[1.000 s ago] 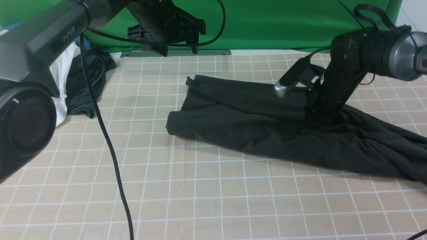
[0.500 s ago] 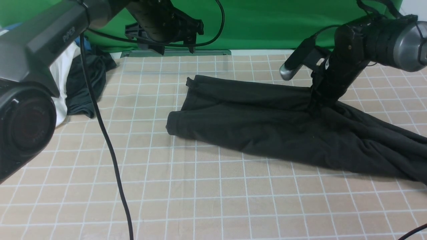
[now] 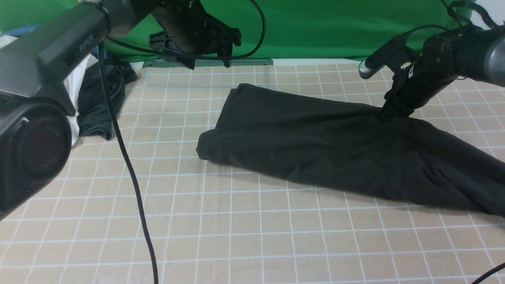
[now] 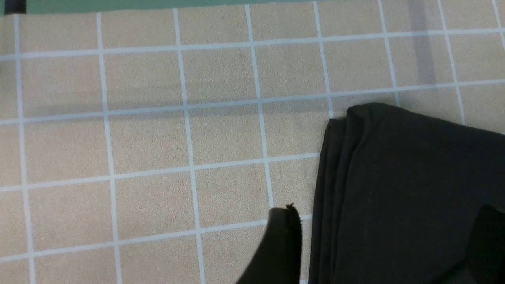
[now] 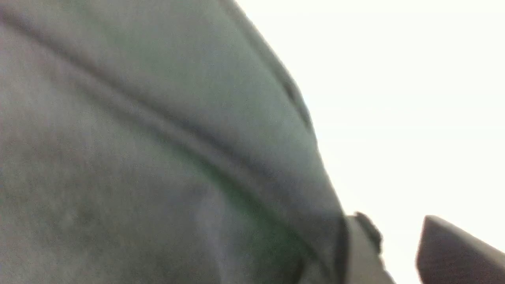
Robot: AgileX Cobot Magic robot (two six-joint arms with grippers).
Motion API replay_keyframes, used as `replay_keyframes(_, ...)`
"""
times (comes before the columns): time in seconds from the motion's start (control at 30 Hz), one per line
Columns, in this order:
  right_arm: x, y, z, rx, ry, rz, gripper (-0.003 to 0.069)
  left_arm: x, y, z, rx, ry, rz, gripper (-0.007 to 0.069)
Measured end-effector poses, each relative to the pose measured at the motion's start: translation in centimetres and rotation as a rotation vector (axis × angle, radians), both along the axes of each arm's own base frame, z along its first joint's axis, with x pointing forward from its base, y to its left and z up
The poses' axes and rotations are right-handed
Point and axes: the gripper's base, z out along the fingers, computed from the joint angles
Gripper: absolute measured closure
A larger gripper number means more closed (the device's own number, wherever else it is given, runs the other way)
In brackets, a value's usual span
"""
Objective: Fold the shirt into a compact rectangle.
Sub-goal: 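Pull the folded dark garment lengthwise by its ends to straighten it flat on the table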
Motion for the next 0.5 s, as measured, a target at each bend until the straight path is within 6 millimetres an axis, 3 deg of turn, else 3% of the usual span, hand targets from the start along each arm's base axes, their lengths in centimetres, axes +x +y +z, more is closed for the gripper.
replay_keyframes(0.13,0.4,0.0,1.5,0.010,-0.014,-0.026,0.0244,0.1,0.0,-1.0,0.010,0.033,0.000,0.0050)
replay_keyframes(0.23,0.7,0.0,3.6,0.012,-0.028,-0.044,0.0243,-0.2,0.1,-1.1,0.021,0.075,0.004,0.0051)
replay_keyframes(0.27,0.8,-0.1,5.6,0.011,-0.034,-0.057,0.0300,-0.7,0.2,-0.8,0.036,0.125,0.004,0.0064)
replay_keyframes(0.3,0.7,-0.1,5.8,0.009,-0.026,-0.061,0.0309,-0.7,0.2,-0.7,0.038,0.131,0.004,0.0067)
replay_keyframes(0.4,0.4,-0.4,11.0,0.006,-0.037,-0.094,0.0552,-1.6,0.5,0.6,0.056,0.188,0.004,0.0161)
replay_keyframes(0.5,-0.3,-0.6,14.3,0.008,-0.033,-0.118,0.0620,-1.9,0.6,1.5,0.068,0.173,-0.024,0.0295)
